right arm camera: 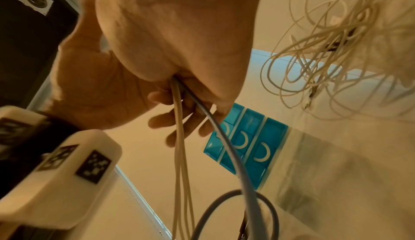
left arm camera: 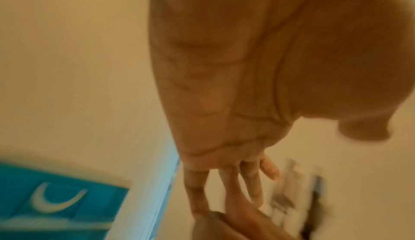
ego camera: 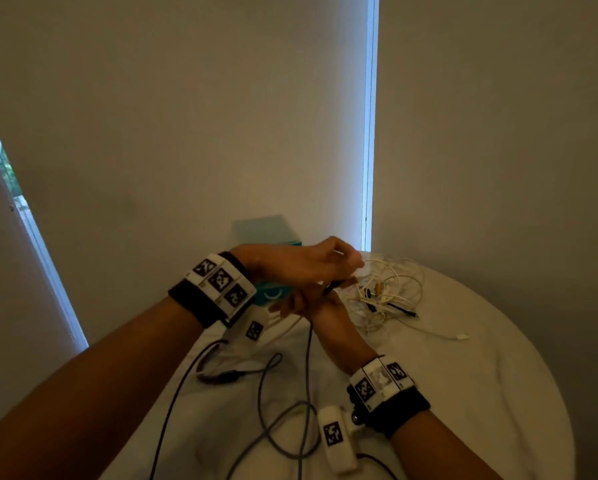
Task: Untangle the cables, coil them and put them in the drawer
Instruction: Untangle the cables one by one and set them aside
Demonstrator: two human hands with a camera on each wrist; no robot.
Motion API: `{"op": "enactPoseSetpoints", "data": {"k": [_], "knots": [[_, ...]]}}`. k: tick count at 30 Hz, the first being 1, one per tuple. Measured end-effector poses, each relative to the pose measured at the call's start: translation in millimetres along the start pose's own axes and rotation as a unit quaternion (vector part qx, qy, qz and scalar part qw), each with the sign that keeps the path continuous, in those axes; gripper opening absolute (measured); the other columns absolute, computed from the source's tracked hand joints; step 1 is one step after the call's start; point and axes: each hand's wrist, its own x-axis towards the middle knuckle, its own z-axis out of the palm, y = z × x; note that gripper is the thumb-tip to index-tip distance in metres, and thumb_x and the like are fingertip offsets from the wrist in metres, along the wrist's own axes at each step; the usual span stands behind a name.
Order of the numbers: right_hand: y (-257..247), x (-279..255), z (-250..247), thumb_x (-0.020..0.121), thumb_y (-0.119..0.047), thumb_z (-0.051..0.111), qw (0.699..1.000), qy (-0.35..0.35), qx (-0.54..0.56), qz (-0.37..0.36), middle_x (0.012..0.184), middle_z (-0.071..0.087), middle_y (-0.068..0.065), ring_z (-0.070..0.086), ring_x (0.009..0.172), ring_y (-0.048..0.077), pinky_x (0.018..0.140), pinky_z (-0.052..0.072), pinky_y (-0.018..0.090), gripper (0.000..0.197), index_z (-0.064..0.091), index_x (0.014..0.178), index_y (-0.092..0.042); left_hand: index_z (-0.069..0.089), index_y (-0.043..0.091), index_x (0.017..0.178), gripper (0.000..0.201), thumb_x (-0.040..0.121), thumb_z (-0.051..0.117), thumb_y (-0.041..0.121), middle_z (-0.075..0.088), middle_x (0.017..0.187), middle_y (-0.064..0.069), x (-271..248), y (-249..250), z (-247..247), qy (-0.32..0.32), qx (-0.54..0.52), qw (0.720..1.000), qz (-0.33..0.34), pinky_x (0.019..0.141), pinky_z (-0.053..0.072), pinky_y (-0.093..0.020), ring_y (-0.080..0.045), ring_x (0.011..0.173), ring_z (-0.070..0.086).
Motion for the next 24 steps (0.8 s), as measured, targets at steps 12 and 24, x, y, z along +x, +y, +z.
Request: {"op": "enactPoseSetpoints", "data": {"k": [12, 24], "knots": [[-12.6, -8.0, 7.4, 0.114, -0.047, 0.031, 0.988, -0.122, 0.089, 0.031, 0.056, 0.034, 0.007, 0.046, 0.051, 0.02, 0.067, 0.056, 0.035, 0.052, 0.05, 0.078, -0.014, 0.06, 0.005, 0.141, 0.043, 0.1, 0.07, 0.012, 0.065, 0.14, -0.016, -20.3, -100.0, 27.9, -0.158, 0.226, 0.954, -0.12, 0.102, 0.048, -0.031, -0.025, 0.119, 0.061], [-50.1, 13.6, 37.0, 0.108, -0.051, 0.031, 0.985, -0.126, 0.116, -0.018, 0.065, 0.056, 0.016, 0.062, 0.065, 0.025, 0.078, 0.059, 0.037, 0.061, 0.061, 0.088, -0.001, 0.083, 0.045, 0.1, 0.01, 0.092, 0.08, 0.039, 0.077, 0.086, 0.023, -150.0, -111.5, -94.9, 0.064, 0.209, 0.959, -0.18, 0.08, 0.057, -0.028, -0.003, 0.078, 0.07]]}}
